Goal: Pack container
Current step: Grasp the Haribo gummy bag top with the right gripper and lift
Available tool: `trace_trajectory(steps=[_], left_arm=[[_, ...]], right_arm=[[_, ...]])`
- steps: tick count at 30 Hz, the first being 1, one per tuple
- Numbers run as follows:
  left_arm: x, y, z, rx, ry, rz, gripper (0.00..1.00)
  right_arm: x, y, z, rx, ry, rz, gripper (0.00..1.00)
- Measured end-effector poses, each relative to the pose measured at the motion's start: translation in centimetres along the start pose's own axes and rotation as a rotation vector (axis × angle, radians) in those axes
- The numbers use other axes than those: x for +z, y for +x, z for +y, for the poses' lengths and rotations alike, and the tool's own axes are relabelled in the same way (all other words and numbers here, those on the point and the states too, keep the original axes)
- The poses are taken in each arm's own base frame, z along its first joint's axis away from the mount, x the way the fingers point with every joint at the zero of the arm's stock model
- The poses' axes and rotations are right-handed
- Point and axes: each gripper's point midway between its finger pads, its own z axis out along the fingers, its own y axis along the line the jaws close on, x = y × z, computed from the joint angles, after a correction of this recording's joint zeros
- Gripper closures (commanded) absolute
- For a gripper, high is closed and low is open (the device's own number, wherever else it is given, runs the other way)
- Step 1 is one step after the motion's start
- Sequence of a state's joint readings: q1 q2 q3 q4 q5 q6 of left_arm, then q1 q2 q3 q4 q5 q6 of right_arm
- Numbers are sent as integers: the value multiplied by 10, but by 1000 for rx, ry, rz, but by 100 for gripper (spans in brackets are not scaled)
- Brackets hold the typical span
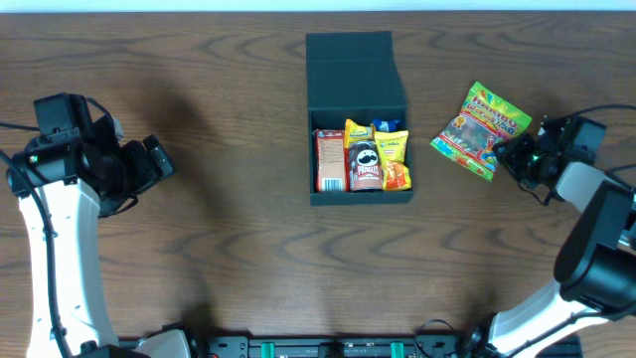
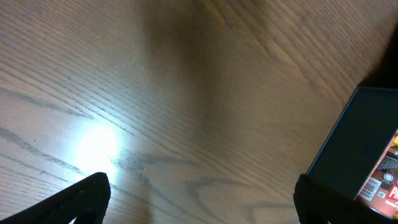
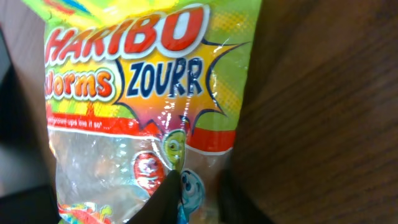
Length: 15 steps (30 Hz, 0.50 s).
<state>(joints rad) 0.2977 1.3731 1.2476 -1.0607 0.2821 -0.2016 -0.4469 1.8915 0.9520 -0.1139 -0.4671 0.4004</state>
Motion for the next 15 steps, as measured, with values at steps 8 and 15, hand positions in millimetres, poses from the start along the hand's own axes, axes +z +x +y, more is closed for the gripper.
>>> trace_trajectory(steps=[8,15], left_arm=[[0,0,0,0,0,0,5],[0,0,0,0,0,0,5]], right_arm=[[0,-1,2,0,-13,-3,99],[-12,7,2,20,19,25,98]])
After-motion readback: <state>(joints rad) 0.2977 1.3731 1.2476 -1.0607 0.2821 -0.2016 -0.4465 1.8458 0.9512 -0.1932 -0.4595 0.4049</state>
